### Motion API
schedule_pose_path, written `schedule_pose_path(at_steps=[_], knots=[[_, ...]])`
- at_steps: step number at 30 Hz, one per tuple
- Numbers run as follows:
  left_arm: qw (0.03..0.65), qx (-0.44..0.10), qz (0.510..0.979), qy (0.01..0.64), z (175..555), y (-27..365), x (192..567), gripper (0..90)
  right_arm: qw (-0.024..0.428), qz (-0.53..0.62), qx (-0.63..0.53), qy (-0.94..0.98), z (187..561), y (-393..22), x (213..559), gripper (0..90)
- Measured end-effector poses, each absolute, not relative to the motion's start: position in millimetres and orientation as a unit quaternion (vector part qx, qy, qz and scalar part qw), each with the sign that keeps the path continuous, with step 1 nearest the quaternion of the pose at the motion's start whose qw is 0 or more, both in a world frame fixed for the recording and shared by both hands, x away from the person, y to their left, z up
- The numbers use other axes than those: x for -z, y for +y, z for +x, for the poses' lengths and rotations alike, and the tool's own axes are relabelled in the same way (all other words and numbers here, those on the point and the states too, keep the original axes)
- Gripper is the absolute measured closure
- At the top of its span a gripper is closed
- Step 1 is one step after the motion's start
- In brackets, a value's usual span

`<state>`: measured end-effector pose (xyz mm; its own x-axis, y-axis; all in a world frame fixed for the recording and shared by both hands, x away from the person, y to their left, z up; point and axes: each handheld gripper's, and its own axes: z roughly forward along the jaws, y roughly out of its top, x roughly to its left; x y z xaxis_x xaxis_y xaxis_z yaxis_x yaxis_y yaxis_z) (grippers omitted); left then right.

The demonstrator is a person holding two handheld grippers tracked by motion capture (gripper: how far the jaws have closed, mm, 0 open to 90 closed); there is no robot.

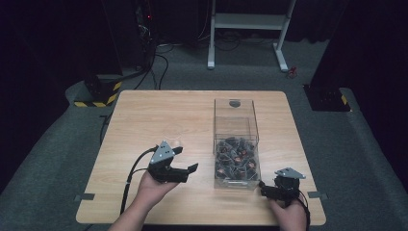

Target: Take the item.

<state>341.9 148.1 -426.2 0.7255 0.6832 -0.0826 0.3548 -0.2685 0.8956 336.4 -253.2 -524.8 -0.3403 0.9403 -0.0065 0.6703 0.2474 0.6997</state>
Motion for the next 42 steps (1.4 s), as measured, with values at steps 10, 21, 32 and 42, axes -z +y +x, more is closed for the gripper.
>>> schedule_pose_path(at_steps=[10,21,32,42], knots=[[0.512,-0.149,0.781,0.326,345.9,137.3,425.7,17.9,0.219,0.530,-0.308,0.759,336.4,-253.2,524.8,9.1],[0.512,-0.146,0.785,0.317,349.8,121.8,424.0,17.8,0.219,0.529,-0.308,0.760,336.5,-253.2,524.8,9.1],[0.511,-0.138,0.789,0.311,354.2,107.8,425.7,17.8,0.218,0.528,-0.308,0.760,336.4,-253.1,524.7,9.1],[0.511,-0.134,0.794,0.303,357.8,93.6,426.1,17.8,0.218,0.528,-0.309,0.761,336.4,-253.1,524.7,9.1]])
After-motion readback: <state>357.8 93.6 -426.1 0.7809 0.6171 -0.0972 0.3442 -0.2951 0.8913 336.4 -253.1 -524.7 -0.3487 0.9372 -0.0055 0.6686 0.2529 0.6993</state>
